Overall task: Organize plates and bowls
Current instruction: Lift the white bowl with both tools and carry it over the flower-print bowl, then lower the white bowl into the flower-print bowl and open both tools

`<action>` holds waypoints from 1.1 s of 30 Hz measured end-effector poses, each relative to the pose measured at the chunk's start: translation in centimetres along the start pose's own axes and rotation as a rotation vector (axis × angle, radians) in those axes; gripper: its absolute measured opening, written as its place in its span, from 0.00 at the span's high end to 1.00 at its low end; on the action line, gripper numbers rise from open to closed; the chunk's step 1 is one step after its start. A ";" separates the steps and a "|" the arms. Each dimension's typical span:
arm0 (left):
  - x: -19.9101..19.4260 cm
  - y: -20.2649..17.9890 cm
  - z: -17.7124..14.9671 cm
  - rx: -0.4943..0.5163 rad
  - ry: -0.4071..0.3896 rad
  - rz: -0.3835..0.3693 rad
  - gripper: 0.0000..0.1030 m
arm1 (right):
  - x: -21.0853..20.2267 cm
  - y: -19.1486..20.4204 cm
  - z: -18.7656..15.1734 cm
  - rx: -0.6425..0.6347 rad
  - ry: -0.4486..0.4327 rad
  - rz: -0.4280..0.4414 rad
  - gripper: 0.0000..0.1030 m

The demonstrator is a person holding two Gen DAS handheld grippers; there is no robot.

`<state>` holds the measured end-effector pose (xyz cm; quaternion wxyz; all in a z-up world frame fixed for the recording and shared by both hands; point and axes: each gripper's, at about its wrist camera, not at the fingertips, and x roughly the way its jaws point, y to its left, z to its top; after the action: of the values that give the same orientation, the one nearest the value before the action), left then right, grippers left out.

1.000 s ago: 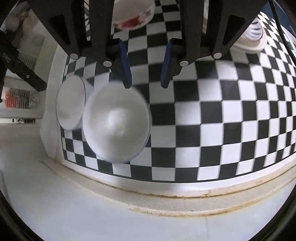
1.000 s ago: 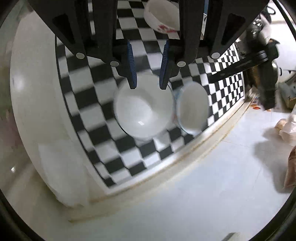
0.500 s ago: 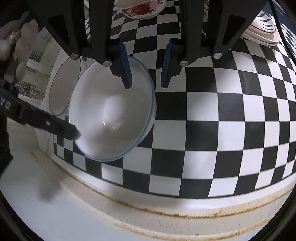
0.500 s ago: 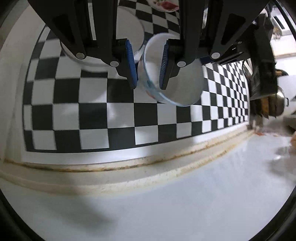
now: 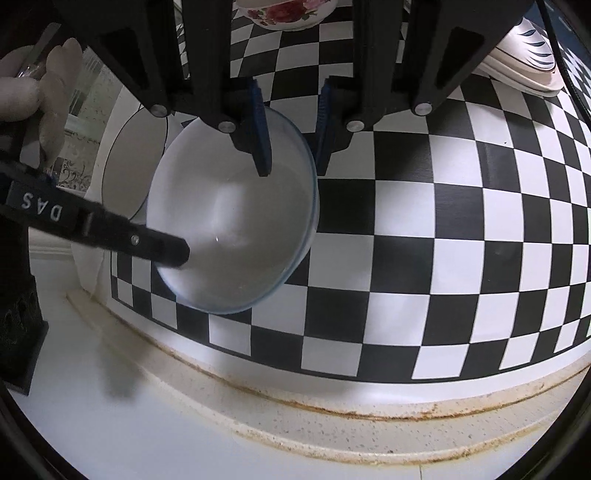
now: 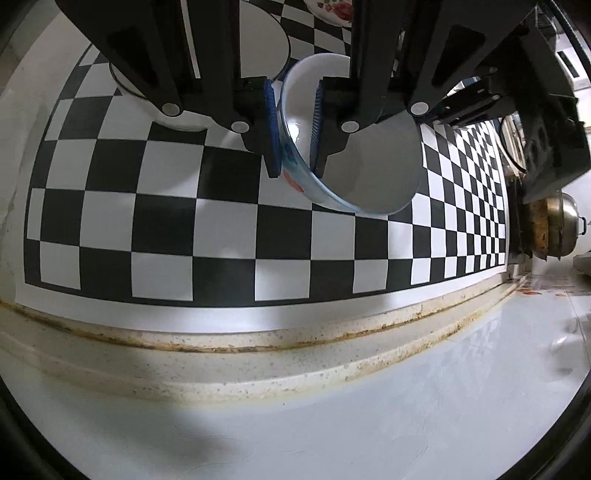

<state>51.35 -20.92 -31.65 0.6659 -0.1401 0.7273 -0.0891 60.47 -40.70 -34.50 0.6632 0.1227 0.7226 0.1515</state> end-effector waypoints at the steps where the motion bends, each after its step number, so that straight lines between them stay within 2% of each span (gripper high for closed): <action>1: -0.1 -0.2 0.0 0.001 -0.003 0.002 0.80 | 0.1 0.1 -0.1 0.003 0.000 -0.001 0.84; 12: -2.3 -0.7 -1.2 0.023 -0.037 0.013 0.80 | -2.4 1.1 -2.0 0.000 -0.030 0.016 0.85; 19: -4.8 -0.7 -3.2 0.047 -0.051 0.008 0.80 | -4.4 2.6 -4.3 -0.015 -0.053 0.018 0.86; 25: -6.9 -1.0 -6.3 0.084 -0.058 -0.006 0.80 | -6.1 3.7 -7.7 -0.004 -0.083 0.033 0.86; 33: -8.0 -0.8 -11.8 0.130 -0.055 -0.029 0.80 | -7.8 4.1 -14.6 0.018 -0.114 0.034 0.87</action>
<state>40.25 -19.76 -22.66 0.6920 -0.1095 0.6993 -0.1418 46.56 -40.65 -24.69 0.6996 0.1493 0.6828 0.1488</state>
